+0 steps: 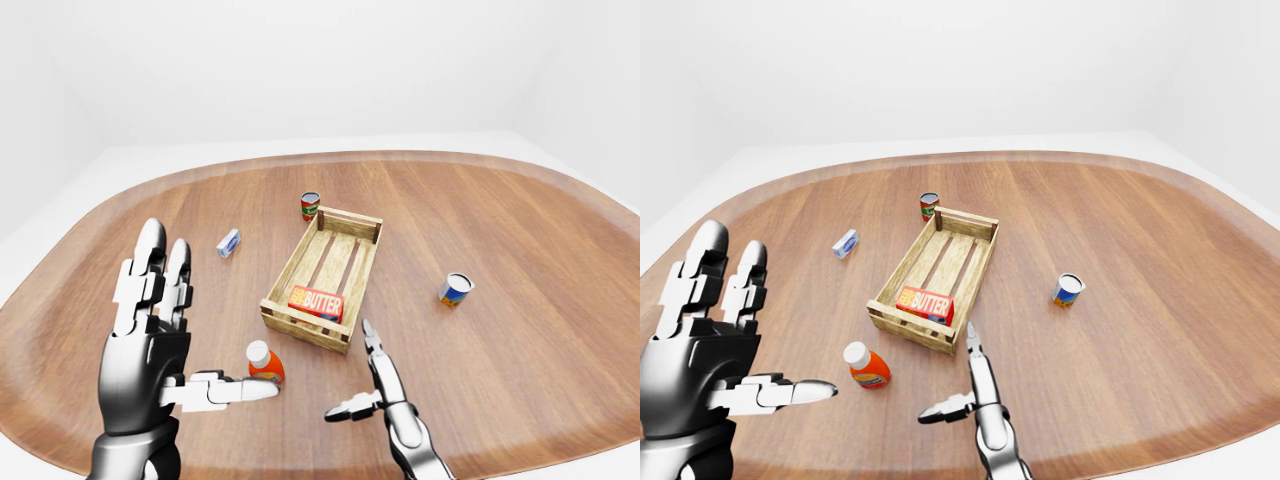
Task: Pick up the butter and put it in the tray.
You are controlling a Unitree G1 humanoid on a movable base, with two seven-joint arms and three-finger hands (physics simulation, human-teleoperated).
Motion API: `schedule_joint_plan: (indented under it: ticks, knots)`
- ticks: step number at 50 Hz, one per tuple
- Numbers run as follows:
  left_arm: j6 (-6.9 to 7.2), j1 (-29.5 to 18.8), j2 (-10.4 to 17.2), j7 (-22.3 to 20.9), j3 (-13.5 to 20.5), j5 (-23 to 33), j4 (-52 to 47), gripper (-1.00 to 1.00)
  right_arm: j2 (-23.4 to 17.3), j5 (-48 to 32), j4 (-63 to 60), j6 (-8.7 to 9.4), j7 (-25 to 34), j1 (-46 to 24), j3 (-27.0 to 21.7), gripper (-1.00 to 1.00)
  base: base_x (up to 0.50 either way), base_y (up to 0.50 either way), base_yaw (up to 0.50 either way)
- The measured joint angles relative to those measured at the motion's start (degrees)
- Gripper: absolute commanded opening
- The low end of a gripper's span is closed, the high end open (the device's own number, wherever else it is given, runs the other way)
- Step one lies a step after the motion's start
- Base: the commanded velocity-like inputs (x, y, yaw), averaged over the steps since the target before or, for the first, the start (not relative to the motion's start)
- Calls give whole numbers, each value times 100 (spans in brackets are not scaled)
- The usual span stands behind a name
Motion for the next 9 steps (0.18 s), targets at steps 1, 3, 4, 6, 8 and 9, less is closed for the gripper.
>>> schedule_joint_plan:
  ticks: [1,3,4,6,8,9]
  knots:
    - [0,1,0,0,-2,1,2,100,-4,6,46,0,-10,32,-2,100,0,0,0]
    - [0,4,0,2,-8,4,7,100,-9,17,131,0,-26,90,-6,100,0,0,0]
    - [0,7,0,3,-13,7,8,100,-12,21,174,0,-35,113,-11,100,0,0,0]
    - [0,13,1,4,-20,11,9,100,-15,30,260,0,-50,149,-21,100,0,0,0]
    - [0,18,1,6,-27,14,11,100,-16,35,346,0,-65,174,-33,100,0,0,0]
    - [0,20,2,7,-30,16,11,100,-16,37,382,0,-70,185,-39,100,0,0,0]
